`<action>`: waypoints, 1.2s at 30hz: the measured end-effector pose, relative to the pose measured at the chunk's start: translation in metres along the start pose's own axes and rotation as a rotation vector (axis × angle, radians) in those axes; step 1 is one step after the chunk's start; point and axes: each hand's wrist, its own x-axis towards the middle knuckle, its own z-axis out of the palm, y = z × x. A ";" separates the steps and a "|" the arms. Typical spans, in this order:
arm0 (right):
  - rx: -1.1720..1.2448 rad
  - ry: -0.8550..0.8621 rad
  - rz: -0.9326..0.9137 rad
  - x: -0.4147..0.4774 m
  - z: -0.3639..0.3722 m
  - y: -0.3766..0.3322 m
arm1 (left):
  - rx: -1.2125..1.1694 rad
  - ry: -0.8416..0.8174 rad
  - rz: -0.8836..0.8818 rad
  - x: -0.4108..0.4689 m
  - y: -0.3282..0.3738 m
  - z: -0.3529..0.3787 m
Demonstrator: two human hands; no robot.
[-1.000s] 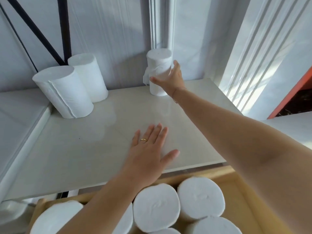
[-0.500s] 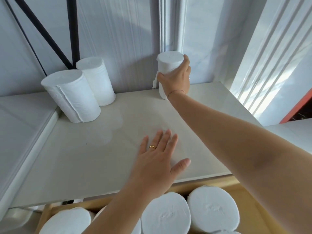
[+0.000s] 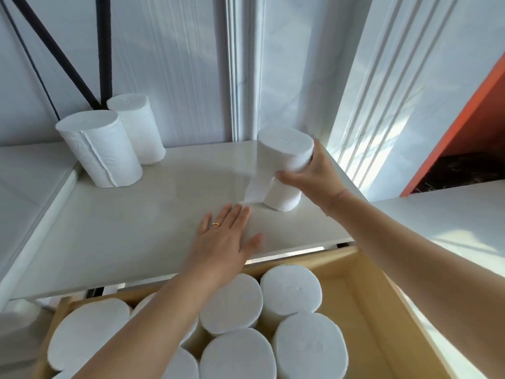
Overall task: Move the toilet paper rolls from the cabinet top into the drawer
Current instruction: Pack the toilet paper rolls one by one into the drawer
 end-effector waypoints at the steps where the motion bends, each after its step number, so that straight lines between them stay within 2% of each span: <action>1: 0.019 -0.061 0.000 -0.017 -0.015 -0.002 | -0.016 0.008 0.006 -0.004 0.005 0.000; 6: 0.087 -0.270 0.039 -0.092 -0.085 -0.003 | -0.401 0.004 0.083 -0.030 0.051 -0.002; 11: 0.066 -0.431 0.118 -0.127 -0.130 -0.002 | -0.857 -0.084 0.194 -0.045 0.110 -0.012; 13: 0.017 -0.532 0.153 -0.136 -0.137 -0.002 | -0.933 -0.069 0.241 -0.046 0.130 -0.012; 15: -0.033 -0.566 0.195 -0.143 -0.142 0.001 | -0.963 -0.021 0.209 -0.046 0.140 -0.008; 17: -0.019 -0.520 0.286 -0.151 -0.148 0.006 | -0.945 0.023 0.161 -0.046 0.144 -0.001; 21: 0.107 -0.292 0.532 -0.166 -0.135 0.019 | -0.826 0.069 0.083 -0.040 0.145 0.020; 27: 0.376 -0.099 0.680 -0.178 -0.094 0.039 | -0.403 0.111 0.104 -0.035 0.133 0.061; 31: 0.428 0.047 0.753 -0.183 -0.075 0.057 | -0.328 0.086 0.109 -0.032 0.127 0.070; 36: 0.442 0.034 0.897 -0.187 -0.063 0.071 | -0.264 0.145 0.166 -0.032 0.119 0.069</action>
